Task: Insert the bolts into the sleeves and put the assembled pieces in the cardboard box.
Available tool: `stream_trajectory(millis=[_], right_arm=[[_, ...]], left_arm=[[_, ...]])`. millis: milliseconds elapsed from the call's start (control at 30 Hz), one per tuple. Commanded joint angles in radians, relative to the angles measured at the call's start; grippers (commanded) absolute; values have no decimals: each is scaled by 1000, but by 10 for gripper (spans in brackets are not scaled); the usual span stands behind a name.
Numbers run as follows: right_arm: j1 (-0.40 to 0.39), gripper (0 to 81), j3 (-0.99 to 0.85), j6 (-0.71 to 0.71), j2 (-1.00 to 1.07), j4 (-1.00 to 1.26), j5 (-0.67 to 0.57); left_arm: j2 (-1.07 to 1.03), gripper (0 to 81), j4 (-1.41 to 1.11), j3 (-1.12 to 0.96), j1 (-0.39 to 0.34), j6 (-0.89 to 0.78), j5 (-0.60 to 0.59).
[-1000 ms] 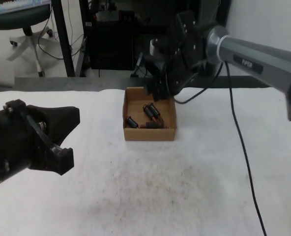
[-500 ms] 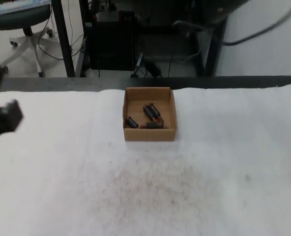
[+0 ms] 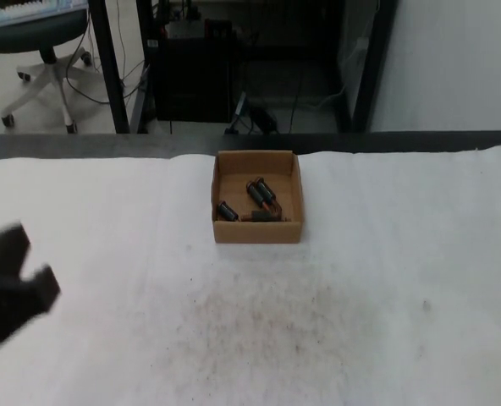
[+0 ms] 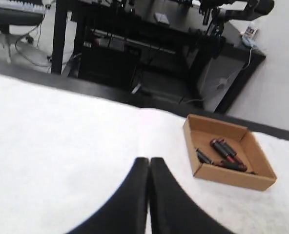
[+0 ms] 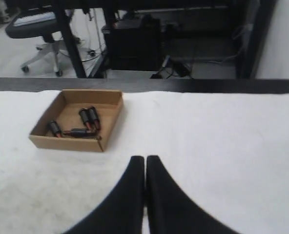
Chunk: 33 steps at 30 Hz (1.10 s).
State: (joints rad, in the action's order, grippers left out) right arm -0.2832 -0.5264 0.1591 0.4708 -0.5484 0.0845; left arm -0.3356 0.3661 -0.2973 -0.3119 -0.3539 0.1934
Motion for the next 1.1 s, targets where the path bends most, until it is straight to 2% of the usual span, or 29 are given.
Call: stream_trajectory(millis=[0,133,267,600,733,1067], right_arm=[[49,8,141,42,-129,-6,10],[86,8,292,152,-244,-31,10],[84,8,364,221,-290,-45,10],[84,8,371,223,-290,-31,15],[84,8,371,291,-290,-31,15],[84,8,374,304,-290,-38,15]], left_arm=[[5,3,-4,34,-6,-21,7],[5,3,-4,108,-29,-21,7],[5,3,-2,165,-49,-21,7],[5,3,18,265,-55,-21,7],[5,3,54,294,-55,-21,7],[5,3,71,297,-55,-37,-1]])
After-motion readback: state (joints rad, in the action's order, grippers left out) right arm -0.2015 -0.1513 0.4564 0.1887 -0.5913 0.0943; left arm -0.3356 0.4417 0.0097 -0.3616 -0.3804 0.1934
